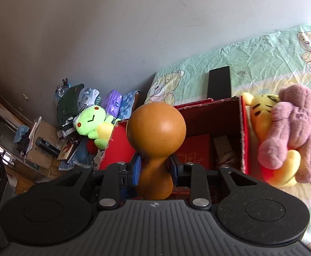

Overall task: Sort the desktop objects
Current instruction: 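Lift the orange gourd and carry it over the cardboard box, then lower the gourd into the box beside the pine cone and open the right gripper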

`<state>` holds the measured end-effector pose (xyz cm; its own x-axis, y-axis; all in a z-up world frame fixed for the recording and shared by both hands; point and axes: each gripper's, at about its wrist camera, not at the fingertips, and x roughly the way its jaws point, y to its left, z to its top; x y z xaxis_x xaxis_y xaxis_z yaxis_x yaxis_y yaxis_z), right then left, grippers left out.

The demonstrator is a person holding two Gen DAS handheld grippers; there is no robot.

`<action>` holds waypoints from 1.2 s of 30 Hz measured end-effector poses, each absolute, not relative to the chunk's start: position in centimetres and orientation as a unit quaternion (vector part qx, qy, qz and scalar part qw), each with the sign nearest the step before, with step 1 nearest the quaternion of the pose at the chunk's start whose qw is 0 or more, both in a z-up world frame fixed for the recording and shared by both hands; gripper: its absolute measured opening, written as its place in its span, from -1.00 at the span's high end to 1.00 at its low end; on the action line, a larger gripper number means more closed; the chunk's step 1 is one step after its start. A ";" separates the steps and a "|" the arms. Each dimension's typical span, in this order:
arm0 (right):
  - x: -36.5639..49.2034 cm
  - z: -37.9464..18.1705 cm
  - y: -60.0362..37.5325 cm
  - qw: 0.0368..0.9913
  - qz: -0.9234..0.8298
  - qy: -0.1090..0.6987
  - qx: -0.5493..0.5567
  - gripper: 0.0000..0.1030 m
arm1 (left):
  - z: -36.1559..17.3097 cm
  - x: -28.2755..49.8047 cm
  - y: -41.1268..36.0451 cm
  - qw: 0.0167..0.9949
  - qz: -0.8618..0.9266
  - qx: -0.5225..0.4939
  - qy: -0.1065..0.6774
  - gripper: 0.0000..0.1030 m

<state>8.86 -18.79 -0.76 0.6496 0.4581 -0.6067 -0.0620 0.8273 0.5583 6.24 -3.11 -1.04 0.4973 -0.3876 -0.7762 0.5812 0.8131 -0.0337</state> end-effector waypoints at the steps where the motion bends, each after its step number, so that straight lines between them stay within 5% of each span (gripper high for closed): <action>1: 9.5 -1.0 -18.1 0.870 0.152 0.399 0.248 0.41 | -1.4 6.7 -2.7 0.857 -0.277 0.117 0.418 0.31; 23: 21.1 -10.4 -10.8 0.780 0.172 0.567 0.203 0.39 | -10.6 16.0 4.0 0.799 -0.188 0.061 0.568 0.36; 30: 22.2 -10.6 -9.6 0.799 0.153 0.572 0.107 0.40 | -11.4 17.7 3.3 0.784 -0.192 0.058 0.587 0.35; 36: 22.1 -11.4 -10.9 0.790 0.162 0.572 0.152 0.44 | -12.1 18.4 2.7 0.782 -0.184 0.077 0.591 0.31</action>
